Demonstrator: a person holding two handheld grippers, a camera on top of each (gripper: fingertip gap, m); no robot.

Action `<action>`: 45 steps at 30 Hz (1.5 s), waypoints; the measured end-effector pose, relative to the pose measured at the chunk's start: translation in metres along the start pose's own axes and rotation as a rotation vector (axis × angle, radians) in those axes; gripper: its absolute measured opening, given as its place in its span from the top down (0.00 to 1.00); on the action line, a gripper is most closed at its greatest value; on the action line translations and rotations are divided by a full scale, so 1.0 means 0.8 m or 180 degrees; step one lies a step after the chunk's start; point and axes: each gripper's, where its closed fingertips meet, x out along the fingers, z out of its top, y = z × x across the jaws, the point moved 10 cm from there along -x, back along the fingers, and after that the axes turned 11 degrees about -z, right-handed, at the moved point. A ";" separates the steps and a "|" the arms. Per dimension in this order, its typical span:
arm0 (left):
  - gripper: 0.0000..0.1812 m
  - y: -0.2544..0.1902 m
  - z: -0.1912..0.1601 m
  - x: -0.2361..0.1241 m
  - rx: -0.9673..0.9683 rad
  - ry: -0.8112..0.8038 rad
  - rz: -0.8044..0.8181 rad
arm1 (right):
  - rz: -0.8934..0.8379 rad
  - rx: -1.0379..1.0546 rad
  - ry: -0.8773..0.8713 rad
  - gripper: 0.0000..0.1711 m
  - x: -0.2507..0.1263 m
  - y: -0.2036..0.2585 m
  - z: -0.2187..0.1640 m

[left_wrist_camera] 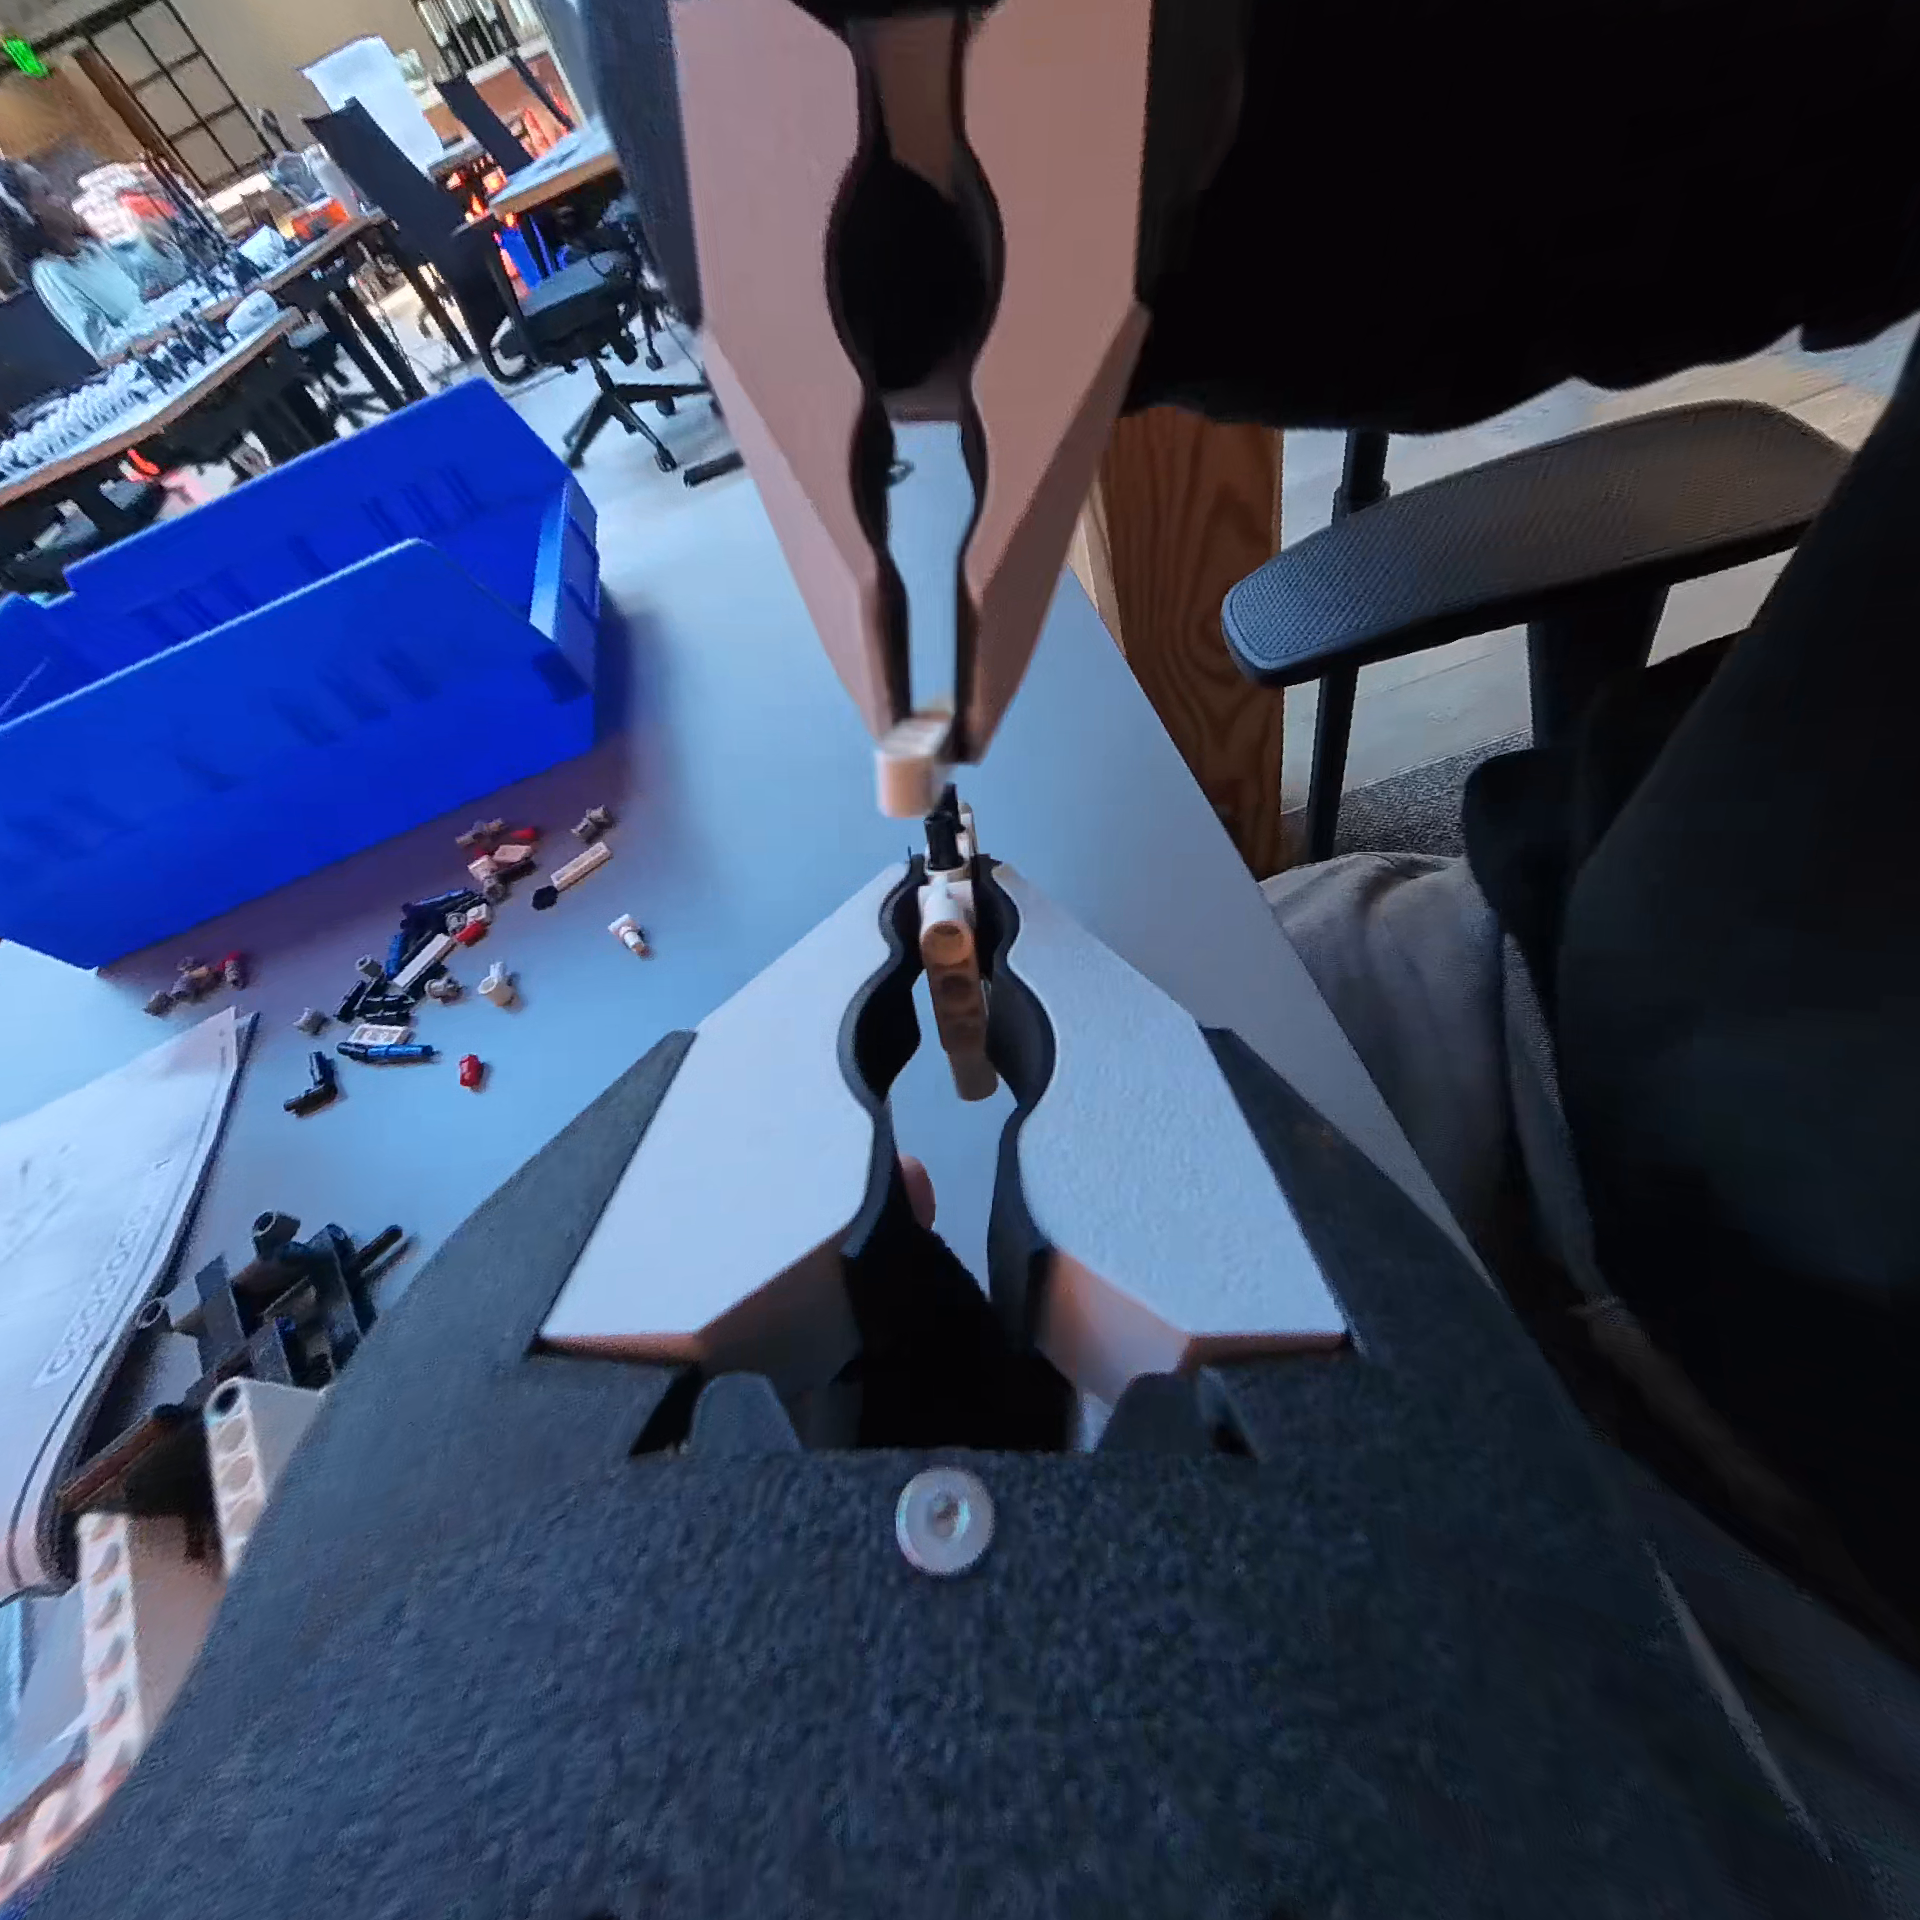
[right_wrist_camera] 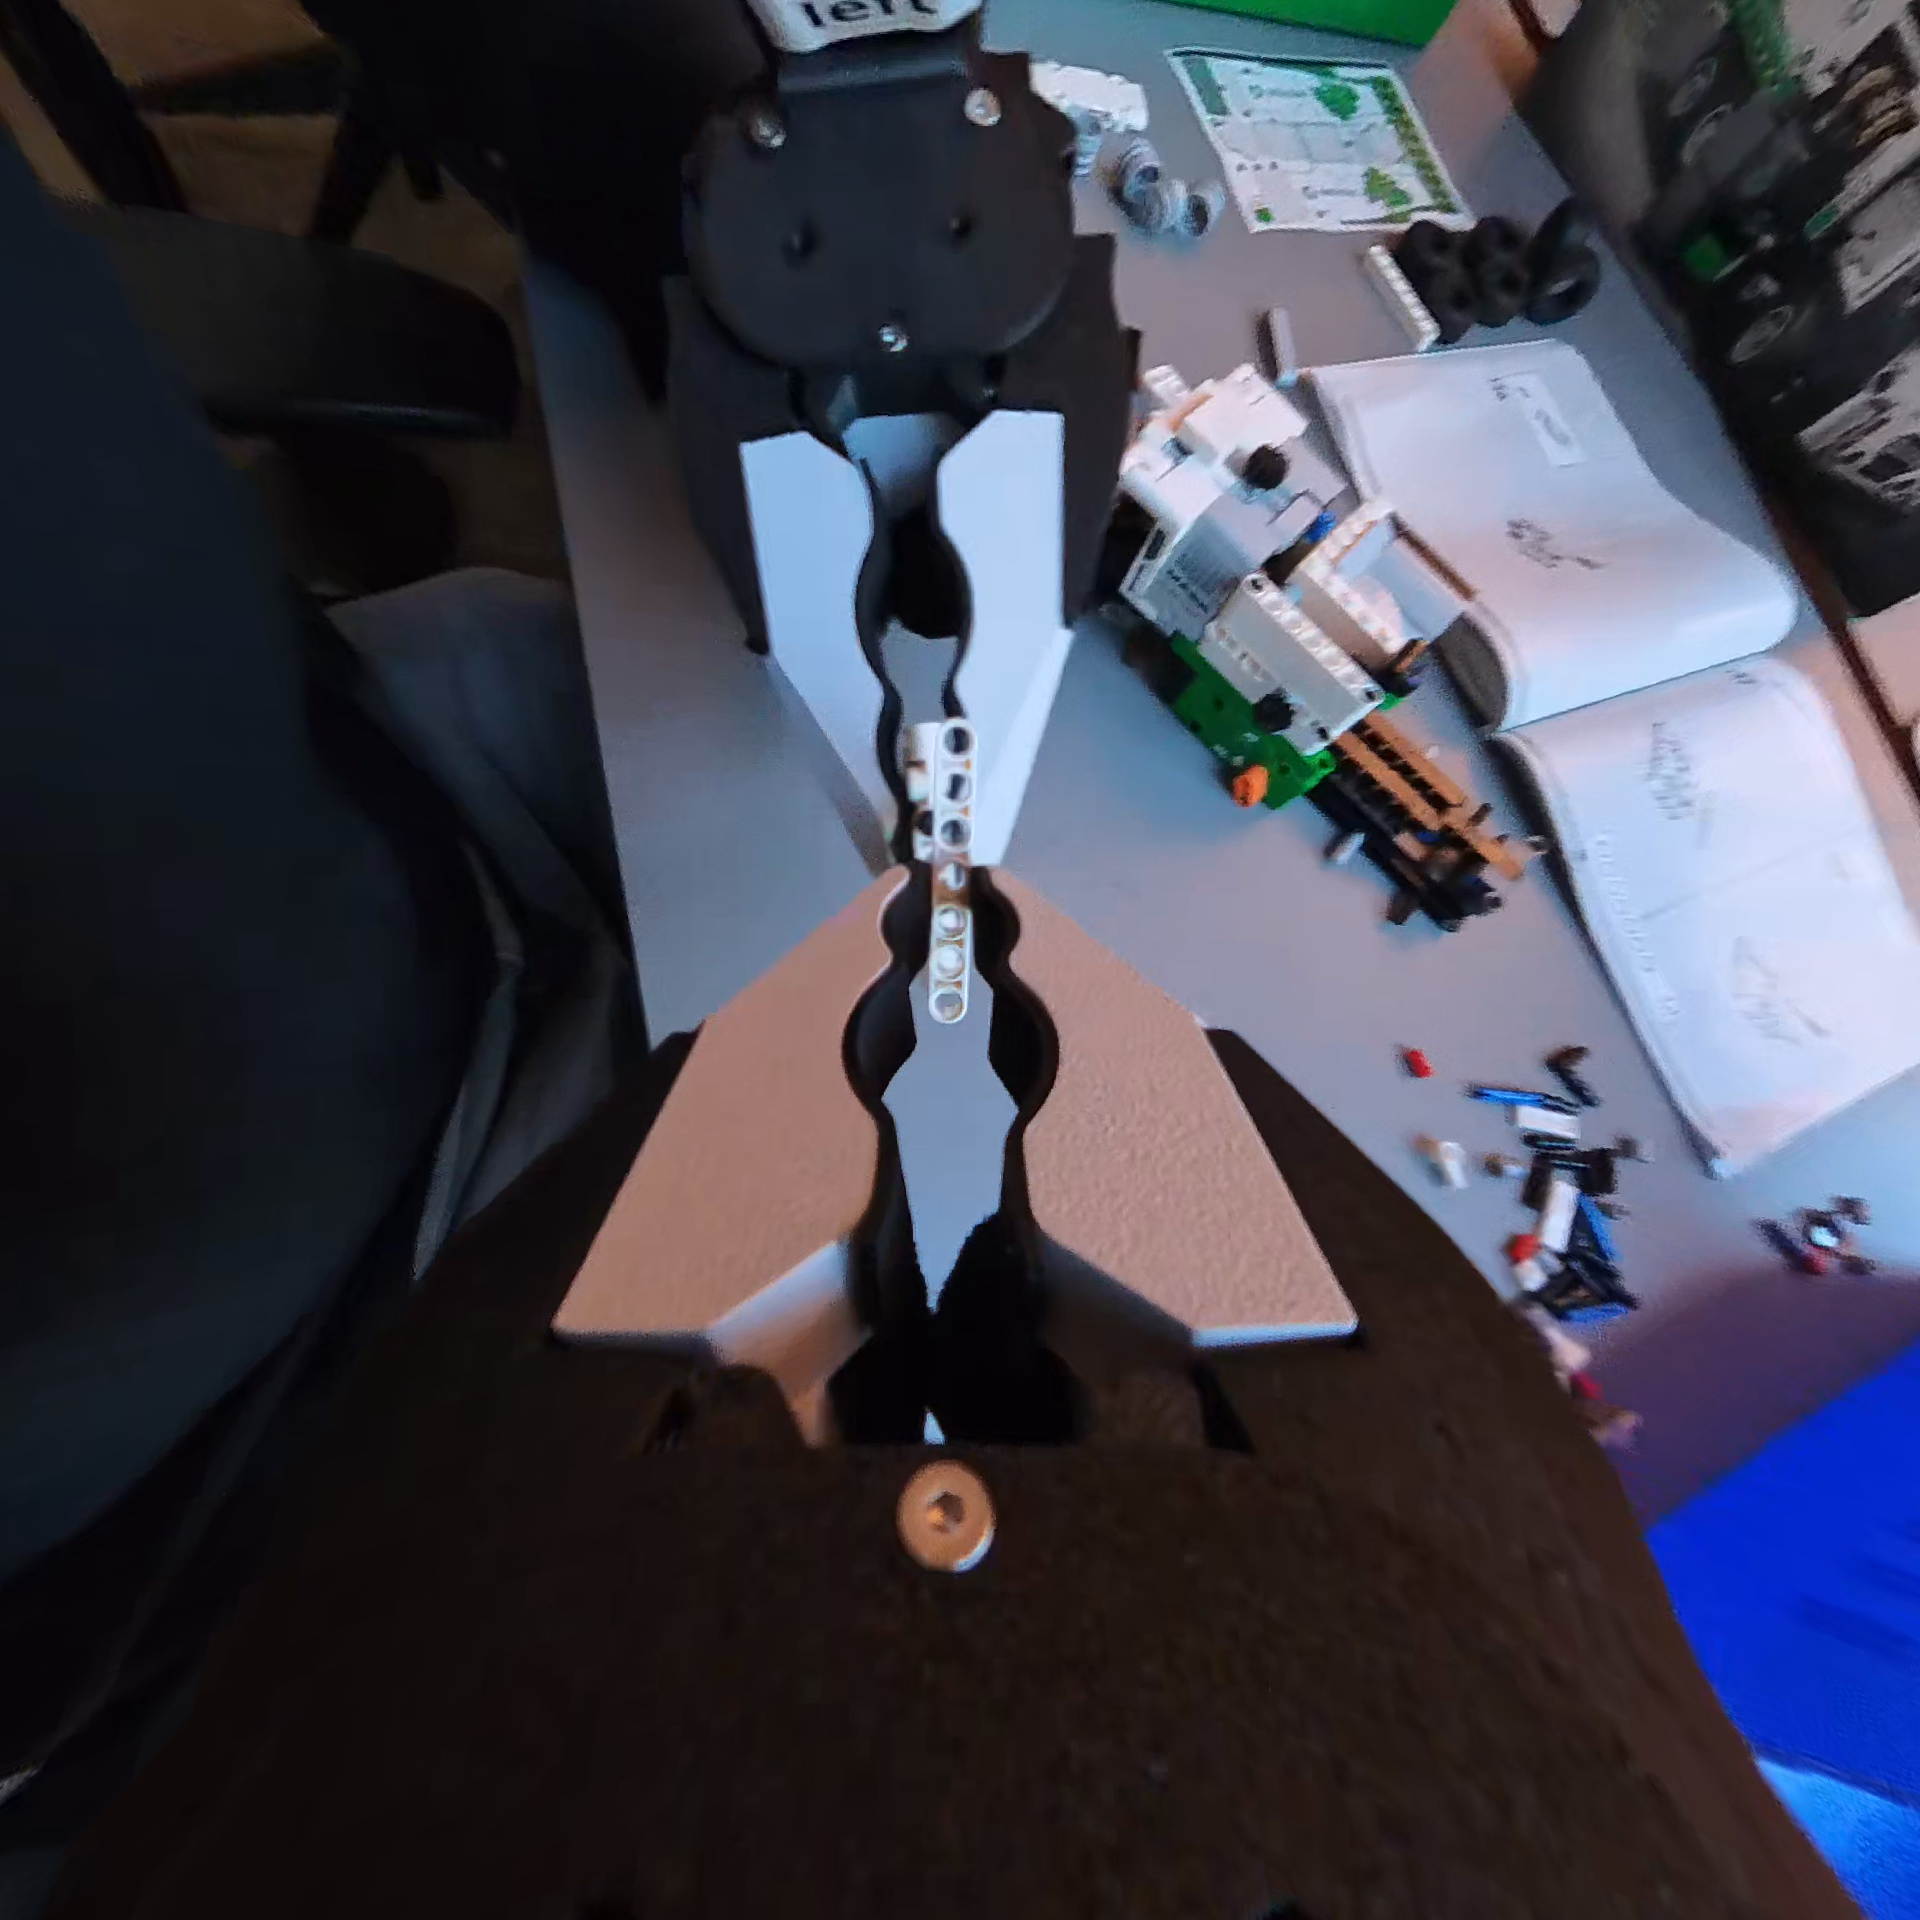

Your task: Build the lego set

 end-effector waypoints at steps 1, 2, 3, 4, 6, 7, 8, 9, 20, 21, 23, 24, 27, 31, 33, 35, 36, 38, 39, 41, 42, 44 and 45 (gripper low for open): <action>0.97 0.001 -0.003 0.003 0.0031 -0.0025 0.0018 | -0.0013 0.0015 0.0000 0.96 0.003 0.005 -0.005; 0.97 0.000 -0.007 0.005 0.0080 -0.0031 0.0047 | -0.0050 -0.0019 0.0021 0.96 0.006 0.009 -0.010; 0.97 0.000 -0.011 0.007 0.0142 -0.0025 0.0088 | -0.0073 -0.0031 0.0056 0.96 0.009 0.012 -0.014; 0.97 -0.002 -0.015 0.010 0.0185 -0.0029 0.0112 | -0.0111 -0.0032 0.0091 0.96 0.010 0.014 -0.016; 0.97 -0.007 -0.017 0.012 0.0284 0.0039 0.0077 | -0.0085 -0.0027 0.0099 0.96 0.013 0.018 -0.018; 0.97 -0.009 -0.018 0.011 0.0346 0.0073 0.0065 | -0.0087 -0.0027 0.0066 0.96 0.014 0.019 -0.018; 0.97 -0.010 -0.020 0.011 0.0350 0.0077 0.0049 | -0.0071 -0.0032 0.0066 0.96 0.016 0.020 -0.018; 0.97 -0.009 -0.021 0.011 0.0322 0.0094 0.0031 | -0.0039 -0.0052 0.0115 0.96 0.018 0.021 -0.019; 0.97 -0.006 -0.021 0.008 0.0251 0.0026 -0.0020 | 0.0322 -0.0471 0.0568 0.96 0.024 0.008 0.005; 0.97 -0.006 -0.021 0.008 0.0243 0.0013 -0.0015 | 0.0344 -0.0510 0.0622 0.96 0.025 0.007 0.008; 0.97 -0.005 -0.021 0.006 0.0225 -0.0013 -0.0004 | 0.0390 -0.0561 0.0757 0.96 0.026 0.006 0.014; 0.97 -0.004 -0.021 0.005 0.0188 -0.0047 -0.0004 | 0.0399 -0.0571 0.0805 0.96 0.026 0.004 0.017; 0.97 0.003 -0.020 0.000 0.0013 -0.0172 -0.0027 | 0.0501 -0.0459 0.0976 0.96 0.029 -0.007 0.028; 0.98 0.009 -0.020 -0.005 -0.0157 -0.0283 -0.0065 | 0.0859 -0.0315 0.1220 0.96 0.038 -0.027 0.039; 0.98 0.011 -0.020 -0.008 -0.0223 -0.0355 -0.0067 | 0.1011 -0.0297 0.1252 0.96 0.041 -0.034 0.044; 0.97 0.012 -0.019 -0.010 -0.0316 -0.0434 -0.0073 | 0.1149 -0.0202 0.1255 0.96 0.043 -0.041 0.046; 0.97 0.012 -0.019 -0.011 -0.0359 -0.0469 -0.0080 | 0.1204 -0.0126 0.1250 0.96 0.043 -0.044 0.047; 0.97 0.012 -0.018 -0.013 -0.0447 -0.0560 -0.0110 | 0.1304 0.0000 0.1206 0.96 0.043 -0.048 0.047; 0.97 0.011 -0.017 -0.014 -0.0495 -0.0613 -0.0114 | 0.1353 0.0097 0.1170 0.96 0.043 -0.051 0.047; 0.97 0.011 -0.016 -0.016 -0.0599 -0.0699 -0.0144 | 0.1410 0.0226 0.1142 0.96 0.042 -0.054 0.048; 0.97 0.010 -0.015 -0.016 -0.0646 -0.0742 -0.0171 | 0.1467 0.0287 0.1156 0.96 0.042 -0.054 0.049; 0.97 0.010 -0.014 -0.018 -0.0733 -0.0829 -0.0213 | 0.1480 0.0301 0.1245 0.96 0.042 -0.055 0.055; 0.97 0.011 -0.014 -0.019 -0.0784 -0.0891 -0.0241 | 0.1462 0.0277 0.1304 0.96 0.042 -0.055 0.059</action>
